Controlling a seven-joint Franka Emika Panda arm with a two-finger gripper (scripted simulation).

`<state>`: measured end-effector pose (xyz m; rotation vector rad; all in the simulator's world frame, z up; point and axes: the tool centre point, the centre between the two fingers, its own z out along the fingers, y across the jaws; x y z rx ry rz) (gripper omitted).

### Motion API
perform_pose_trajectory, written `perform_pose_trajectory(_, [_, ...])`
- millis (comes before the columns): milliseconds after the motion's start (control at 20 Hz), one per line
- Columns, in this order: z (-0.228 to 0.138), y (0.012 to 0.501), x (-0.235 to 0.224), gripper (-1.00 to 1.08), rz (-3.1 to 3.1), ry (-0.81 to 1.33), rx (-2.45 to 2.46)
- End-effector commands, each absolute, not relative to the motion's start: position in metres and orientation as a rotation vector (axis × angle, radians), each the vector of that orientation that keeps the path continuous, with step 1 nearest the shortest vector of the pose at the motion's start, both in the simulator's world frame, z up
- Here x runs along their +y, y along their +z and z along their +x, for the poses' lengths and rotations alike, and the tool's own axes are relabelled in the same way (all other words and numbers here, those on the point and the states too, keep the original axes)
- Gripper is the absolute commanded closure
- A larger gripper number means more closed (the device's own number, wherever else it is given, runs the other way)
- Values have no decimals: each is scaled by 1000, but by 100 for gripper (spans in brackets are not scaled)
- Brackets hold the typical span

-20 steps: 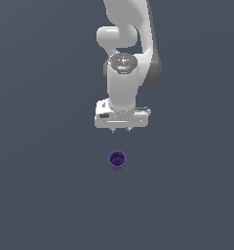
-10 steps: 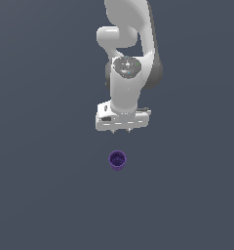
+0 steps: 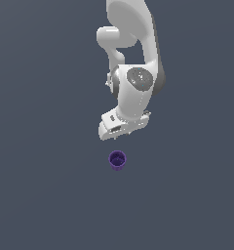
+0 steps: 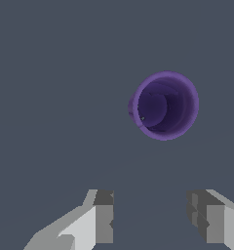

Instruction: Pick up the object and move it to a goal position.

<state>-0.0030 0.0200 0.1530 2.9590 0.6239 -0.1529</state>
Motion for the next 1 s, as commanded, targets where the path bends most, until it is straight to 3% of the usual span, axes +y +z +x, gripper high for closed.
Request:
perform_pose_trajectory(0, [0,147,21,-20,2892,-187,767])
perform_pose_trajectory(950, [25,104,20,-20,2217,-491,1642])
